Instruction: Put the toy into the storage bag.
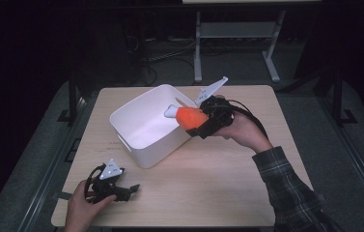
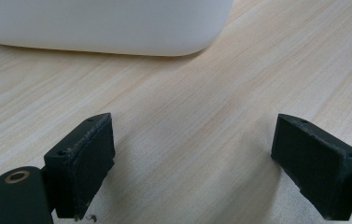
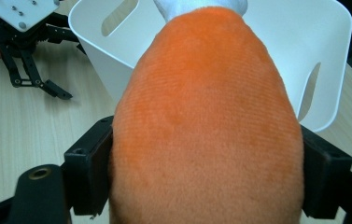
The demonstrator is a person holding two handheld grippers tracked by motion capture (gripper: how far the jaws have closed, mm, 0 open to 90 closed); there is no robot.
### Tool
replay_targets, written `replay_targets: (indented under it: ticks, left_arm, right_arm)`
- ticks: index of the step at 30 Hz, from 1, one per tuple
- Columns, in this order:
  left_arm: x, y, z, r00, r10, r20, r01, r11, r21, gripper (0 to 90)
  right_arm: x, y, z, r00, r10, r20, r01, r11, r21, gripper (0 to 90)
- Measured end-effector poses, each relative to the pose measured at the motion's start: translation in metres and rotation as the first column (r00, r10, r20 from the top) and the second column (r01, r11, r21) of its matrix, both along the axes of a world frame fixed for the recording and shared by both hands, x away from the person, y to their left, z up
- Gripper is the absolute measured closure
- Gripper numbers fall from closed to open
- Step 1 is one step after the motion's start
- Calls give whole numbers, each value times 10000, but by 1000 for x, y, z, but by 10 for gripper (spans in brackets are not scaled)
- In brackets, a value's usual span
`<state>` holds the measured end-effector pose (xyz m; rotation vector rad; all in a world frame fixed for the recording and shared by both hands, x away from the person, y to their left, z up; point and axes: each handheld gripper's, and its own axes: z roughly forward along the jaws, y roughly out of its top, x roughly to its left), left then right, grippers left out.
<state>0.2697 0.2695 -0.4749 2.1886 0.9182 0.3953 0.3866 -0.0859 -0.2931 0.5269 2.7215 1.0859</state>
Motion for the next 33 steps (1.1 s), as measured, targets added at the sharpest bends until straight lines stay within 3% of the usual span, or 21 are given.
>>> replay_targets:
  ticks: [14, 33]
  left_arm:
    - [0, 0, 0, 10000, 12, 4, -12, 10000, -13, 125]
    - [0, 0, 0, 10000, -12, -5, 12, 10000, 16, 125]
  right_arm:
    - [16, 26, 4, 9991, 431, 32, -431, 9991, 56, 202]
    - [26, 58, 8, 9957, 905, 177, -900, 9957, -234, 201]
